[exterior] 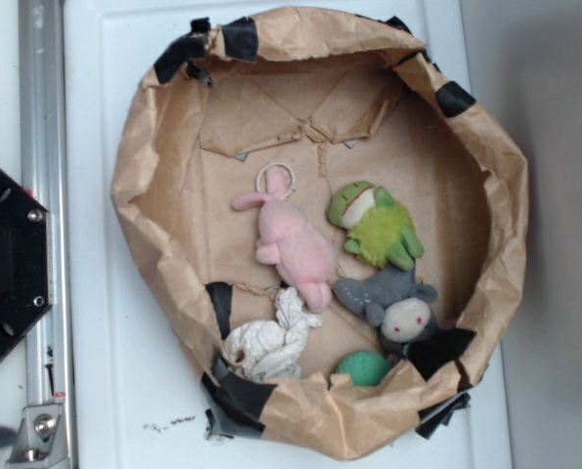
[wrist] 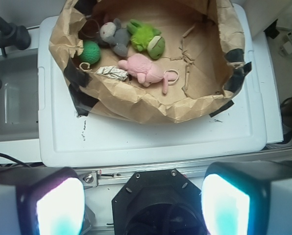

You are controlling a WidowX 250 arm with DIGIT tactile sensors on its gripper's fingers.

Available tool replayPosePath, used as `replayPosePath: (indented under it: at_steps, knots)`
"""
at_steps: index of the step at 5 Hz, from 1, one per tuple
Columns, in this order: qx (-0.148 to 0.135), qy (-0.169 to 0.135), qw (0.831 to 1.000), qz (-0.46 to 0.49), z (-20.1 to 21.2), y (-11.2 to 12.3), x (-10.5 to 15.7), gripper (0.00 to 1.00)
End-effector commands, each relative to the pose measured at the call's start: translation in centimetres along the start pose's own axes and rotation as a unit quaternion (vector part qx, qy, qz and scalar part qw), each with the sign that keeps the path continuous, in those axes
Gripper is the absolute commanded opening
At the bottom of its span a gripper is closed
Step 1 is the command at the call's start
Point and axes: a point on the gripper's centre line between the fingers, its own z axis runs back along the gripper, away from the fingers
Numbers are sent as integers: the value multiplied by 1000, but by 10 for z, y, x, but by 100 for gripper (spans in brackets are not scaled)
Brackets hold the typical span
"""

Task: Grab the pink bunny.

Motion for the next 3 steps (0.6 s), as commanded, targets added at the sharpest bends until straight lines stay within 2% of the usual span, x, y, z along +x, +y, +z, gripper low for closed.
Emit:
replayPosePath:
  at_steps: [1,2,3]
  knots:
    - [0,0,1000,0,0,0,0,100]
    - [-56,-52,995,-60,-41,12,46,100]
    - [-92,-77,990,-78,-68,20,96,100]
